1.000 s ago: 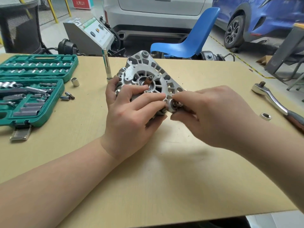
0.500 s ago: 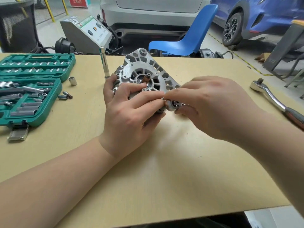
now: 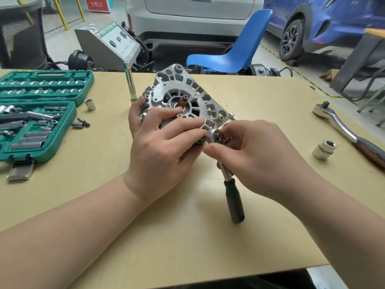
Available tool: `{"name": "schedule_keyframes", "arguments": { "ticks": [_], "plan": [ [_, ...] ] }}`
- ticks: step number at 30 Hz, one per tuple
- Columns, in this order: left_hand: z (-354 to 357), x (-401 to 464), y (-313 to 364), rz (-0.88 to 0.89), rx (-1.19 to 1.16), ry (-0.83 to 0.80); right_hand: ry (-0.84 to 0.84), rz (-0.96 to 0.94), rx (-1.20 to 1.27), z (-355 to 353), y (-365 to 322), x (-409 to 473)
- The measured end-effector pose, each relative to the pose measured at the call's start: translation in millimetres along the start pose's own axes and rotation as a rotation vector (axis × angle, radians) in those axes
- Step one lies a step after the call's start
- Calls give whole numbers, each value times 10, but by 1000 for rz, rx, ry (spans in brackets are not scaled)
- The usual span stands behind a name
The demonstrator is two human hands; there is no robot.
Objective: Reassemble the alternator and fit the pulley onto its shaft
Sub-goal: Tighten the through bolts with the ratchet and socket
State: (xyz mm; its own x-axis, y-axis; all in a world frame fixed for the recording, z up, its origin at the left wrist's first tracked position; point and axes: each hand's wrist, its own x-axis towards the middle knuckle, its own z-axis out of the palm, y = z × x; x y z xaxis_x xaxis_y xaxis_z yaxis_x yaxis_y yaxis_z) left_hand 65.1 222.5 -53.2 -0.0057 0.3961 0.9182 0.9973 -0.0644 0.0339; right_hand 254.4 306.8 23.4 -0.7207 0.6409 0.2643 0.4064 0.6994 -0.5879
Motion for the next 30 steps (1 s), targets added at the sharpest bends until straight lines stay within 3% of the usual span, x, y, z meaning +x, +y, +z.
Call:
{"name": "schedule_keyframes", "arguments": {
  "ticks": [4, 7, 12, 18, 22, 24, 26, 30],
  "plan": [
    [7, -3, -5, 2, 12, -4, -5, -335, -547, -123, -41, 85],
    [9, -8, -19, 5, 8, -6, -82, -457, -685, -276, -80, 197],
    [18, -8, -27, 5, 10, -5, -54, -406, -664, -238, -41, 159],
    [18, -4, 5, -11, 4, 13, 31, -119, -186, -22, -16, 25],
    [-17, -13, 2, -28, -22, -17, -54, 165, 249, 40, -28, 38],
    [-19, -13, 9, -27, -20, -20, -80, 210, 346, 30, -30, 38],
    [-11, -7, 14, -21, -13, -14, -31, 161, 225, -8, -19, 45],
    [8, -7, -6, -11, -7, -9, 39, -163, -291, -188, -28, 116]
  ]
}}
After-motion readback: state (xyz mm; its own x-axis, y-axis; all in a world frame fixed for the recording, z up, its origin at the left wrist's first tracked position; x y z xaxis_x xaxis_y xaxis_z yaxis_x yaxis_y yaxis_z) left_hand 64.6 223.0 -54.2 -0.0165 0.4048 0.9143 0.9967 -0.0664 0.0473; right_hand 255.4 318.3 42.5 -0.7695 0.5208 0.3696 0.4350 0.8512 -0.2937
